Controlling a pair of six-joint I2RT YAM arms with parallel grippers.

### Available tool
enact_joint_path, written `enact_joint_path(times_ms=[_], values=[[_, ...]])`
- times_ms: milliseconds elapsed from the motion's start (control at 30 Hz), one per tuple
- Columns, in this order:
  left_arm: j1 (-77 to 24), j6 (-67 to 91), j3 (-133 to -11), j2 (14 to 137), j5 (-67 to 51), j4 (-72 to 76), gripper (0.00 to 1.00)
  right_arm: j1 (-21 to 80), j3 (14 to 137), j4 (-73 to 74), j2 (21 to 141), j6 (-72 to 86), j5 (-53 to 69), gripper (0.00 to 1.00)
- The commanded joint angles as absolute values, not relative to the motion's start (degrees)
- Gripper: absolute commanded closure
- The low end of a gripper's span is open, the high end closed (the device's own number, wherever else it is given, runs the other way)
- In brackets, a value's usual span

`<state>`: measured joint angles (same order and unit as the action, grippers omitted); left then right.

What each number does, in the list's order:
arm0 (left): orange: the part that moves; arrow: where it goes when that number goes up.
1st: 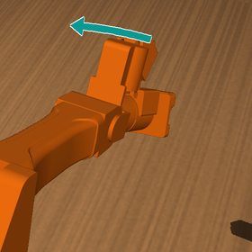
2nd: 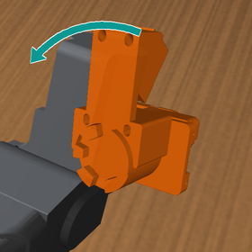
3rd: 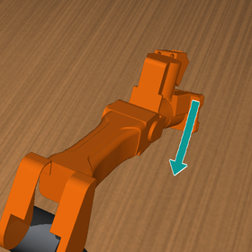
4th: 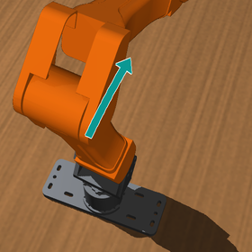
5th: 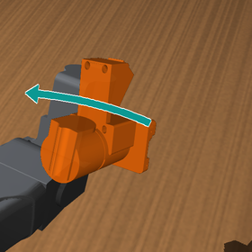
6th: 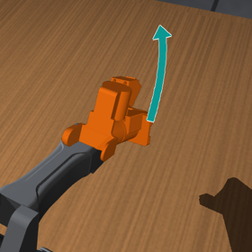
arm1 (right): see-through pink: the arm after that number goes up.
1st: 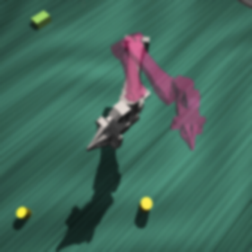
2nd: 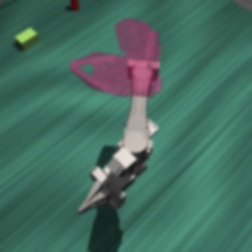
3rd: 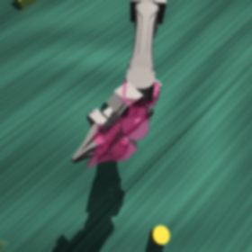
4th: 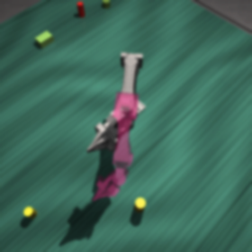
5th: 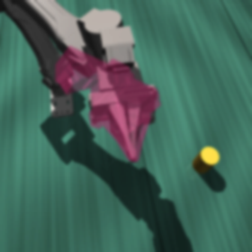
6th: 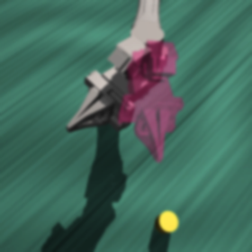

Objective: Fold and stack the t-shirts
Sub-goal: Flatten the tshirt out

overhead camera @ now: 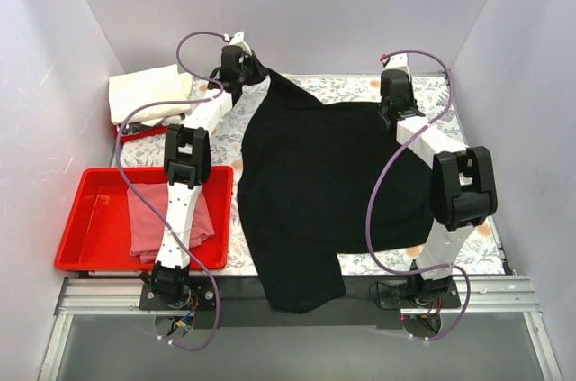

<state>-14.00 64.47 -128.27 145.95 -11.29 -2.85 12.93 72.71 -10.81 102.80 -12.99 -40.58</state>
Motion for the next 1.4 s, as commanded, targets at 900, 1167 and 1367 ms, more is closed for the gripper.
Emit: enact_joint_path(times_ms=[900, 1167, 1367], values=[[-30.3, 75.9, -82.3, 119.1, -7.9, 8.4, 0.06, 13.4, 49.5, -4.5, 80.4, 5.3, -33.2, 0.37], [-28.7, 77.6, -83.8, 126.7, -7.0, 1.1, 0.06, 13.4, 45.0, -3.1, 84.1, 7.8, -30.4, 0.38], [-24.4, 80.2, -80.1, 127.4, -9.6, 3.3, 0.06, 13.2, 48.9, -2.0, 88.8, 8.3, -29.3, 0.38]])
